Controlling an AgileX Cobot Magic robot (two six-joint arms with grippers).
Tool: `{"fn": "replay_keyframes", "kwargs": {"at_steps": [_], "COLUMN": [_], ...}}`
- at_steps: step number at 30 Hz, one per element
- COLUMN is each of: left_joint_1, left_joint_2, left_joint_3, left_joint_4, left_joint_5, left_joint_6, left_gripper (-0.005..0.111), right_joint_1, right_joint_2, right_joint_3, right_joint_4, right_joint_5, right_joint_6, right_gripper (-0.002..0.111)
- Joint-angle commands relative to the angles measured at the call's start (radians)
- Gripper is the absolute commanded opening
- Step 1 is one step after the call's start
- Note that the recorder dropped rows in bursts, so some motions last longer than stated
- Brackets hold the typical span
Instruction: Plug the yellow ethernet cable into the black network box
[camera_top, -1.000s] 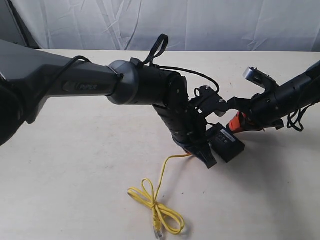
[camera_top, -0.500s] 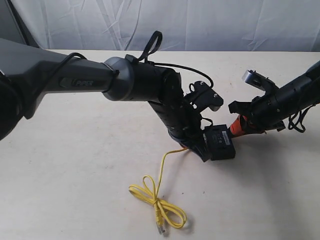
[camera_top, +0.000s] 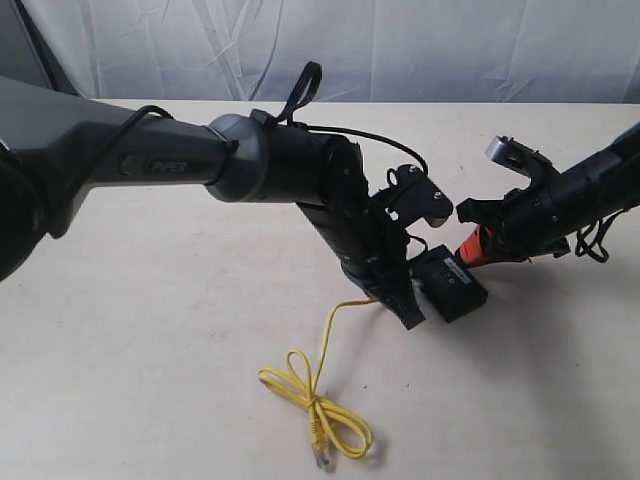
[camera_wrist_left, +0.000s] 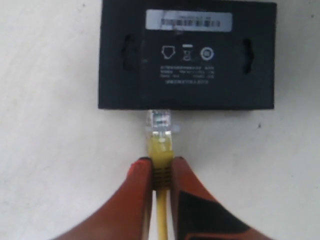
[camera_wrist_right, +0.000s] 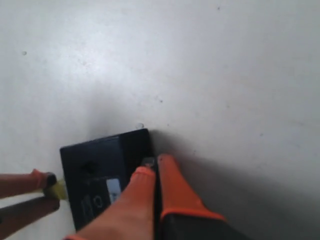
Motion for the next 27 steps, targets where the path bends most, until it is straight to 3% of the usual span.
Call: {"fn": "replay_keyframes", "kwargs": {"at_steps": [1, 27], "left_joint_1": [-0.009, 0.006], "left_joint_2": [0.001, 0.012], "left_joint_3": [-0.009, -0.009], "left_joint_4": [-0.099, -0.048], "left_joint_5": [-0.06, -0.056], "left_joint_6": [0.038, -0.049], "left_gripper": [0.0, 0.0], "right_joint_1": [0.005, 0.005], "right_joint_2": [0.016, 0.016], "right_joint_3": [0.006, 0.006], "right_joint_4": [0.045, 0.054], "right_joint_5": [0.053, 0.071], "right_joint_6": [-0.023, -0.023], "right_gripper": [-0.001, -0.001]}}
